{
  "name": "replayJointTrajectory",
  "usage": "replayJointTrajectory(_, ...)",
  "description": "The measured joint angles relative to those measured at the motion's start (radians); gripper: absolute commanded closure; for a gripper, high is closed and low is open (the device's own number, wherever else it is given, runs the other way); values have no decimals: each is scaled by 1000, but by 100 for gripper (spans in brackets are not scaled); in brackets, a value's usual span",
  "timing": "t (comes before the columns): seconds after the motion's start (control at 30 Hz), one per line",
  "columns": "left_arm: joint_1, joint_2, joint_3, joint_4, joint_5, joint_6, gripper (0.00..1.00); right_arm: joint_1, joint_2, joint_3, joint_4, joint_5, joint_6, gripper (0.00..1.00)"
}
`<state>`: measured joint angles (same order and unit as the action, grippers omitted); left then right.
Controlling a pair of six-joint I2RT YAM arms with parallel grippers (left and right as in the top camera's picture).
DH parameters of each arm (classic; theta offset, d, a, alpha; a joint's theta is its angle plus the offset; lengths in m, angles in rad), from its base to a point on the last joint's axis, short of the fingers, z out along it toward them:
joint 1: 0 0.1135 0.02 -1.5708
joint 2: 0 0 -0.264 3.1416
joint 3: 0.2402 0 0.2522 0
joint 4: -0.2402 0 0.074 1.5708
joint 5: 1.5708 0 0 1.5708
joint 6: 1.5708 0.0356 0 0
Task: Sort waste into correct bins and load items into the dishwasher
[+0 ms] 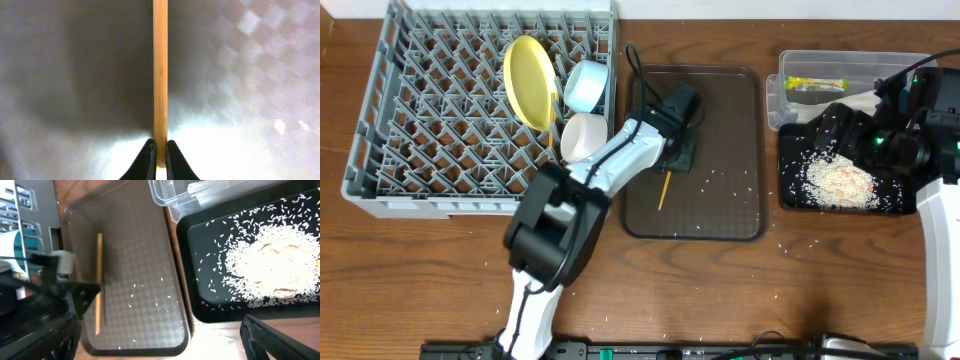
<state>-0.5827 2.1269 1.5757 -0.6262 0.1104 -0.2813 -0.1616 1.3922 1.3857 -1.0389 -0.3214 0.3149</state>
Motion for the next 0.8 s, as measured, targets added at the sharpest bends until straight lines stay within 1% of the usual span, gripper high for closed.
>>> replayJointTrajectory(0.1, 7, -117, -2, -59, -5, 0, 93, 0, 0, 0, 0, 0, 0, 1)
replayJointTrajectory(0.2, 24, -283, -2, -119, -29, 0, 92, 0, 0, 0, 0, 0, 0, 1)
replayJointTrajectory(0.27, 42, -392, 0, -170, -68, 2, 92, 0, 0, 0, 0, 0, 0, 1)
replayJointTrajectory(0.37, 80, -488, 0, -264, -164, 9, 92, 0, 0, 0, 0, 0, 0, 1)
replayJointTrajectory(0.47, 131, -509, 1, -318, -258, 20, 92, 0, 0, 0, 0, 0, 0, 1)
replayJointTrajectory(0.57, 200, -501, -8, -324, -327, 48, 93, 0, 0, 0, 0, 0, 0, 1)
replayJointTrajectory(0.8, 351, -446, -55, -283, -381, 80, 92, 0, 0, 0, 0, 0, 0, 1)
